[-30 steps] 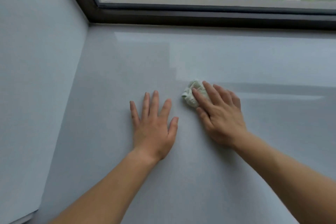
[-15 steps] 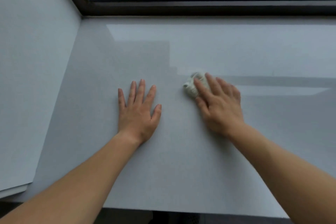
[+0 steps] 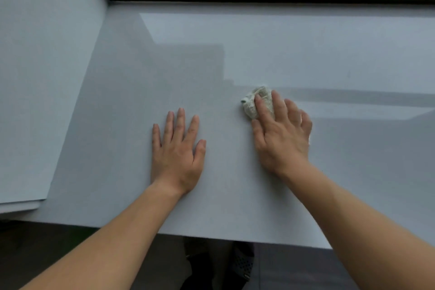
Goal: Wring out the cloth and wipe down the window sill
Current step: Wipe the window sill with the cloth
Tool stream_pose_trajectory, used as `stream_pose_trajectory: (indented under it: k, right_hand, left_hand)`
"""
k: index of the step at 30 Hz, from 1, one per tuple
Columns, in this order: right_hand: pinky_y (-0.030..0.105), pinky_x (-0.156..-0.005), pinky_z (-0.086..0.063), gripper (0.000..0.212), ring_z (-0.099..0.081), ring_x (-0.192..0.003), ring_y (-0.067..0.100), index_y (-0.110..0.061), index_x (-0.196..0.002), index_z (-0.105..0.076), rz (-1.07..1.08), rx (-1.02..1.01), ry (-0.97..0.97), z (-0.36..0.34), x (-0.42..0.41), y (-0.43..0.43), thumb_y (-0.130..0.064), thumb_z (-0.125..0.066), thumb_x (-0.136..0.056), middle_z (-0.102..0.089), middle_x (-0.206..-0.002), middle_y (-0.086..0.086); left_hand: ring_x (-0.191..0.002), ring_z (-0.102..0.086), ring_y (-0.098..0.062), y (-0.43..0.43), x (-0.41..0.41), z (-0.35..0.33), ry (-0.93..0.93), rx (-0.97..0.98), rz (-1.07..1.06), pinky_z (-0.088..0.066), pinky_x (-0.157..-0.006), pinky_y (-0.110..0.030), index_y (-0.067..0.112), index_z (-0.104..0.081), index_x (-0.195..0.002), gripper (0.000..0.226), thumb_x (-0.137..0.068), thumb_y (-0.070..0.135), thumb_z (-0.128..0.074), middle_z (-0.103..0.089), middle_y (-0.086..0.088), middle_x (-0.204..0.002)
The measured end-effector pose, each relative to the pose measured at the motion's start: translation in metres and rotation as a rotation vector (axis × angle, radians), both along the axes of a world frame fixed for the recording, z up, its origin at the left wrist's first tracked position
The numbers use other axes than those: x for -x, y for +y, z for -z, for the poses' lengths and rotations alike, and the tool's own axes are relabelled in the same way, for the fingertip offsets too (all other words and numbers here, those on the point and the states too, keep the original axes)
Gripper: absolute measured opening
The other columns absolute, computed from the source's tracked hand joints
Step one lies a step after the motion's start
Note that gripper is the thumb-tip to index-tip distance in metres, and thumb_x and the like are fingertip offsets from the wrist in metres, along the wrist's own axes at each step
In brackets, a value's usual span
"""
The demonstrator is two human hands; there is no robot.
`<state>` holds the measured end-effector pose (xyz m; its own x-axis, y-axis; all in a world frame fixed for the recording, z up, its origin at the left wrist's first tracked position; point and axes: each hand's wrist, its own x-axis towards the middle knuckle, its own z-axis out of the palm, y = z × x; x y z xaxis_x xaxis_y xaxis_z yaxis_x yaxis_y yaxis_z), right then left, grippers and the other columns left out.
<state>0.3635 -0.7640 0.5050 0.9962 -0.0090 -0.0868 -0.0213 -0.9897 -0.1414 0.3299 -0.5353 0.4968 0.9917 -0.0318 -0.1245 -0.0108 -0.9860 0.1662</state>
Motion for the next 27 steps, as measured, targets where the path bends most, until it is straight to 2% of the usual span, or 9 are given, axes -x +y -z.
stream_pose_trajectory:
  k: [7, 9, 11, 13, 16, 19, 21, 25, 27]
  right_hand:
    - [0.048, -0.113, -0.022, 0.053, -0.033, -0.141, 0.029, -0.043, -0.150, -0.031, -0.385, 0.001, -0.031, 0.003, 0.081, 0.003, -0.052, -0.031, -0.098, -0.031, -0.159, -0.002]
    - [0.046, -0.113, -0.019, 0.053, -0.030, -0.142, 0.028, -0.045, -0.150, -0.029, -0.291, 0.017, -0.018, 0.003, 0.072, -0.005, -0.052, -0.030, -0.098, -0.029, -0.160, -0.004]
    - [0.046, -0.114, -0.016, 0.053, -0.025, -0.144, 0.028, -0.044, -0.151, -0.027, -0.072, -0.009, -0.010, 0.001, 0.068, 0.004, -0.051, -0.028, -0.098, -0.025, -0.161, -0.003]
    - [0.050, -0.112, -0.019, 0.057, -0.026, -0.142, 0.030, -0.041, -0.151, -0.029, 0.024, -0.017, -0.044, -0.001, 0.084, 0.028, -0.050, -0.031, -0.096, -0.025, -0.161, -0.001]
    - [0.052, -0.111, -0.022, 0.058, -0.032, -0.141, 0.032, -0.038, -0.150, -0.033, -0.218, -0.037, -0.074, 0.004, 0.137, 0.057, -0.050, -0.039, -0.094, -0.030, -0.159, 0.001]
    - [0.048, -0.113, -0.023, 0.055, -0.033, -0.141, 0.029, -0.042, -0.150, -0.032, -0.408, -0.012, -0.058, 0.006, 0.157, 0.041, -0.050, -0.039, -0.096, -0.031, -0.159, -0.002]
    - [0.046, -0.112, -0.023, 0.055, -0.034, -0.141, 0.028, -0.043, -0.150, -0.032, -0.356, 0.030, -0.067, 0.007, 0.148, 0.025, -0.051, -0.037, -0.096, -0.032, -0.159, -0.002]
    - [0.049, -0.111, -0.020, 0.054, -0.030, -0.141, 0.030, -0.040, -0.150, -0.033, 0.000, -0.007, -0.091, 0.004, 0.144, 0.022, -0.048, -0.033, -0.097, -0.029, -0.159, -0.001]
    - [0.050, -0.111, -0.021, 0.056, -0.030, -0.141, 0.031, -0.039, -0.150, -0.033, -0.080, -0.001, -0.119, 0.009, 0.166, 0.035, -0.047, -0.038, -0.095, -0.030, -0.159, 0.000]
  left_hand:
    - [-0.152, 0.005, -0.017, -0.001, 0.002, 0.000, -0.031, 0.065, -0.011, 0.007, -0.121, -0.047, 0.028, -0.021, -0.155, 0.066, -0.094, 0.049, -0.008, -0.006, 0.000, -0.165]
    - [-0.152, 0.004, -0.017, -0.003, 0.003, -0.001, -0.029, 0.071, -0.007, 0.008, -0.121, -0.047, 0.028, -0.022, -0.155, 0.067, -0.093, 0.050, -0.008, -0.006, -0.001, -0.165]
    - [-0.152, 0.004, -0.017, -0.003, 0.003, -0.001, -0.027, 0.089, -0.008, 0.008, -0.121, -0.048, 0.029, -0.023, -0.155, 0.067, -0.093, 0.051, -0.009, -0.007, -0.001, -0.165]
    - [-0.152, 0.003, -0.017, -0.003, 0.005, -0.002, -0.037, 0.121, -0.009, 0.008, -0.121, -0.048, 0.031, -0.027, -0.153, 0.066, -0.093, 0.052, -0.010, -0.008, 0.000, -0.165]
    - [-0.152, 0.001, -0.018, -0.003, 0.007, -0.002, -0.049, 0.168, -0.005, 0.009, -0.120, -0.047, 0.035, -0.034, -0.150, 0.063, -0.092, 0.052, -0.013, -0.012, 0.001, -0.165]
    - [-0.152, 0.000, -0.019, -0.002, 0.007, 0.000, -0.054, 0.183, 0.006, 0.010, -0.120, -0.048, 0.036, -0.037, -0.148, 0.059, -0.094, 0.051, -0.016, -0.014, 0.002, -0.165]
    - [-0.152, -0.002, -0.020, -0.001, 0.008, 0.002, -0.062, 0.186, 0.018, 0.009, -0.120, -0.049, 0.037, -0.039, -0.147, 0.058, -0.095, 0.051, -0.017, -0.015, 0.002, -0.164]
    - [-0.152, 0.000, -0.020, -0.006, 0.009, 0.006, -0.065, 0.188, 0.031, 0.010, -0.119, -0.052, 0.038, -0.037, -0.147, 0.061, -0.093, 0.055, -0.014, -0.014, 0.001, -0.165]
    - [-0.152, 0.001, -0.021, -0.007, 0.010, 0.008, -0.060, 0.166, 0.041, 0.011, -0.118, -0.053, 0.038, -0.034, -0.148, 0.061, -0.093, 0.056, -0.014, -0.013, 0.000, -0.165]
